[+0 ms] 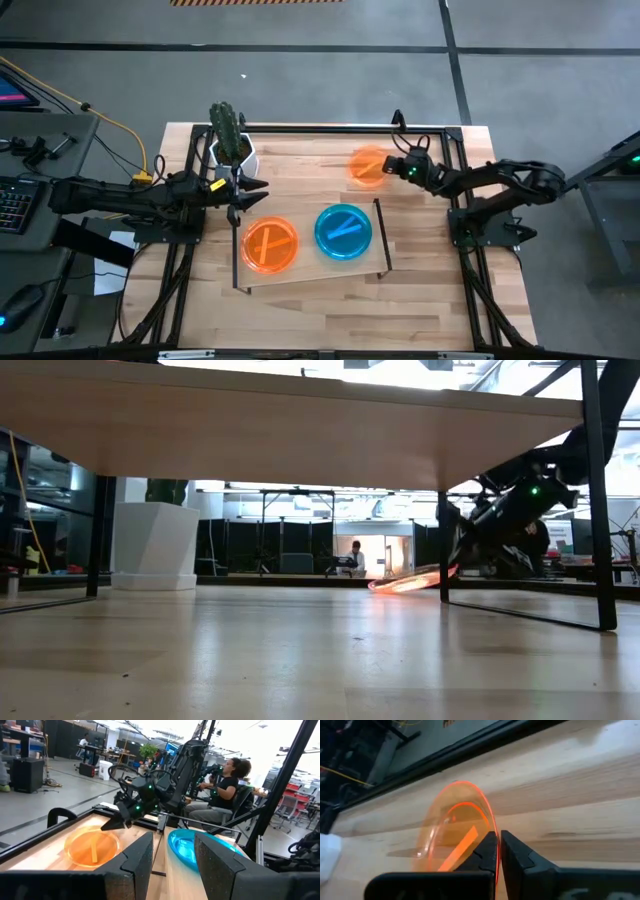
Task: Place and stack plates onto a shelf
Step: Stack the orange transparent plate on top of the orange transparent plate
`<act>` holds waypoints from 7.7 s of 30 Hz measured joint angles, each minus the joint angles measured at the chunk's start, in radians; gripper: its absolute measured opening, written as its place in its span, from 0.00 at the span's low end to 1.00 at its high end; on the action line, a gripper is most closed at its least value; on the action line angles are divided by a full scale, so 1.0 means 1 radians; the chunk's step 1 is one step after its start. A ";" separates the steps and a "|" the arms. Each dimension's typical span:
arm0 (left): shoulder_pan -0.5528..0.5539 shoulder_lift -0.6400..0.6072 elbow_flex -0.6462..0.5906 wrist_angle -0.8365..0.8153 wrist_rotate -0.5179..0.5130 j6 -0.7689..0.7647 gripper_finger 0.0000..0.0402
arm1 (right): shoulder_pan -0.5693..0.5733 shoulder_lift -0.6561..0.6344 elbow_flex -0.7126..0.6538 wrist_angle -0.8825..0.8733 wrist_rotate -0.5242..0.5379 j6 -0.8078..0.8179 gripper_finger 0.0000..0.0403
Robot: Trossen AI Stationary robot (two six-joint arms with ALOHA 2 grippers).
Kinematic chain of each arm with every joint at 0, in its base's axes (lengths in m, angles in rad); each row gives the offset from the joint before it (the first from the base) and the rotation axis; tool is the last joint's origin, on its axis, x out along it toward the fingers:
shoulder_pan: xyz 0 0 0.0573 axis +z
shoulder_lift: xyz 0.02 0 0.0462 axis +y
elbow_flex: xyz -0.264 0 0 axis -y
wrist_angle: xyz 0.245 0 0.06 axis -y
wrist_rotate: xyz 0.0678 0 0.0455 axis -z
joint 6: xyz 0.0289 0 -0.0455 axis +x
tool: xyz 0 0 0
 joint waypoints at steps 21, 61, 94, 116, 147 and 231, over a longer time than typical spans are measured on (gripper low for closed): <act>0.000 0.000 0.000 0.005 0.000 -0.026 0.34 | 0.032 -0.401 0.003 0.133 -0.058 -0.057 0.00; 0.000 0.000 0.000 0.035 -0.001 -0.025 0.34 | 0.711 0.269 0.859 -0.206 -0.095 -0.330 0.00; 0.000 0.000 0.000 0.036 -0.002 -0.025 0.34 | 0.732 0.433 0.920 -0.086 -0.024 -0.264 0.00; 0.000 0.000 0.000 0.036 -0.002 -0.025 0.34 | 0.750 0.433 0.920 -0.077 -0.008 -0.319 0.28; 0.000 0.000 0.000 0.035 -0.006 -0.025 0.34 | 0.778 0.452 0.921 0.046 -0.072 -0.314 0.38; -0.584 0.952 1.123 -1.631 -0.303 -0.420 0.00 | 0.902 0.223 0.921 -0.610 0.095 -0.520 0.38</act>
